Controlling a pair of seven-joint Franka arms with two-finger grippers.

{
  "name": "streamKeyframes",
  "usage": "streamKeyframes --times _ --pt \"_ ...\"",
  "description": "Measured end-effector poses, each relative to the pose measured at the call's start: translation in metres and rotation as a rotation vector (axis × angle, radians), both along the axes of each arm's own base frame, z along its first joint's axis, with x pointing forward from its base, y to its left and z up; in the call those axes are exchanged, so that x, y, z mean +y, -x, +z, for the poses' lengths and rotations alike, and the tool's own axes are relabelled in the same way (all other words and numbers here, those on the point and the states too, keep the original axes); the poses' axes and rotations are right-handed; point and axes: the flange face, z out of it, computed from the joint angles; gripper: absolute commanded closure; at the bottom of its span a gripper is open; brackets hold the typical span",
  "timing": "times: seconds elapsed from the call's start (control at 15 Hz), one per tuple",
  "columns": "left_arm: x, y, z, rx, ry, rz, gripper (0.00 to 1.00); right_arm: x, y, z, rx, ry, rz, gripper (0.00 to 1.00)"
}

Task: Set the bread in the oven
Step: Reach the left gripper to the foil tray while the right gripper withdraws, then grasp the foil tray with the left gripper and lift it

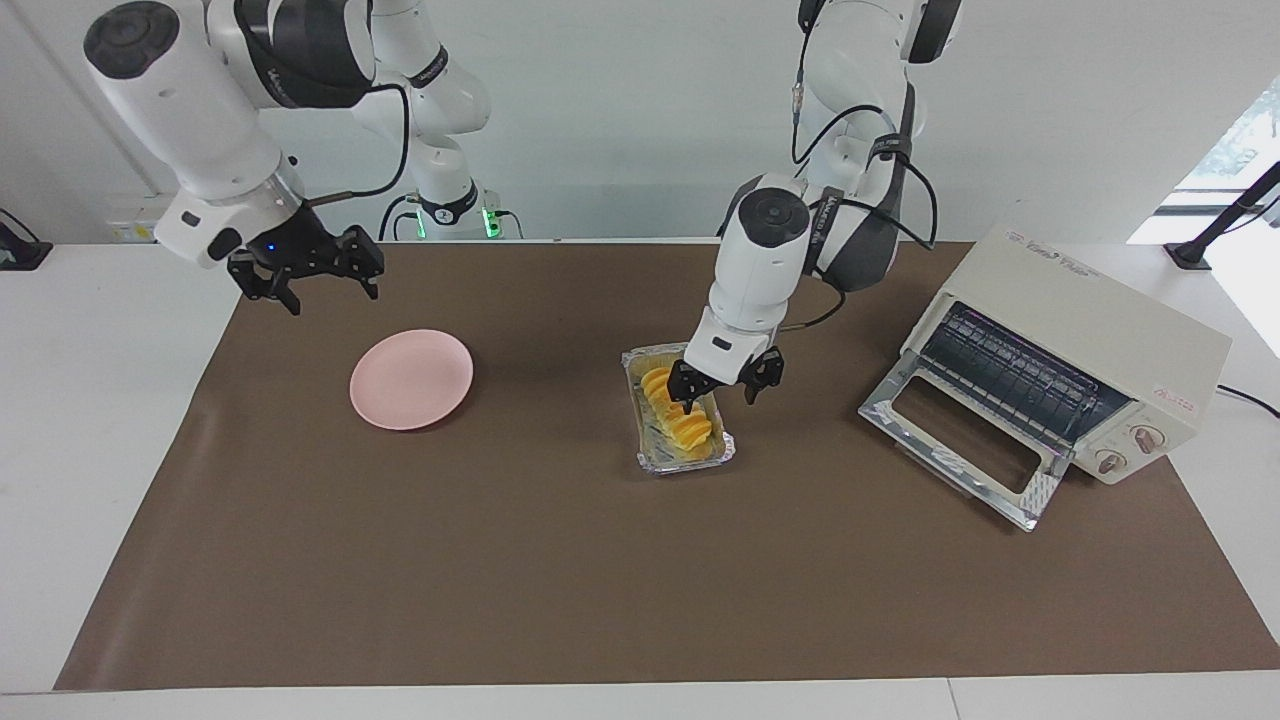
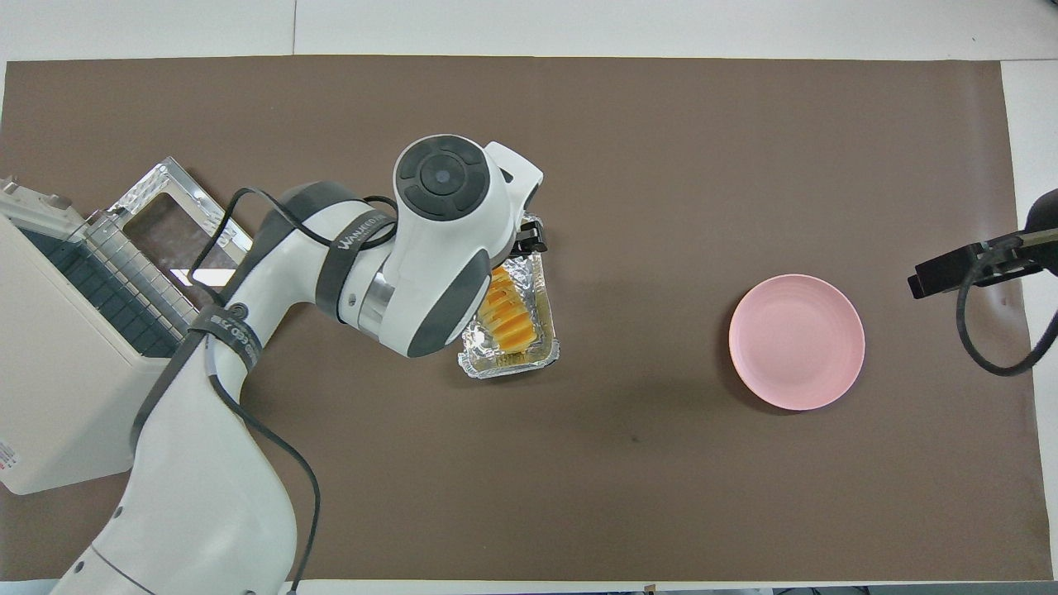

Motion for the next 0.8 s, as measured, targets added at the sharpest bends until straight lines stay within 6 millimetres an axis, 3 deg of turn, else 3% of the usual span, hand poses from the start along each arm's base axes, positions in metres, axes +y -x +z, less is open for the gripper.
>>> streamKeyframes --times 0.27,0.53,0.67,0.8 --pt "-0.038 0.020 -0.036 0.012 -0.013 0.018 0.00 -0.006 0.005 0.001 0.005 0.030 -0.005 0.00" --pt "-0.048 0.026 -0.044 0.012 -0.015 0.018 0.02 -0.006 0.005 -0.001 0.009 0.039 -0.004 0.00" --pt "-0.049 0.025 -0.045 0.007 -0.011 0.019 0.07 -0.006 0.005 -0.001 0.009 0.039 -0.003 0.00" --pt "-0.050 0.024 -0.045 -0.001 -0.003 0.021 0.22 -0.006 0.005 -0.001 0.009 0.039 -0.003 0.00"
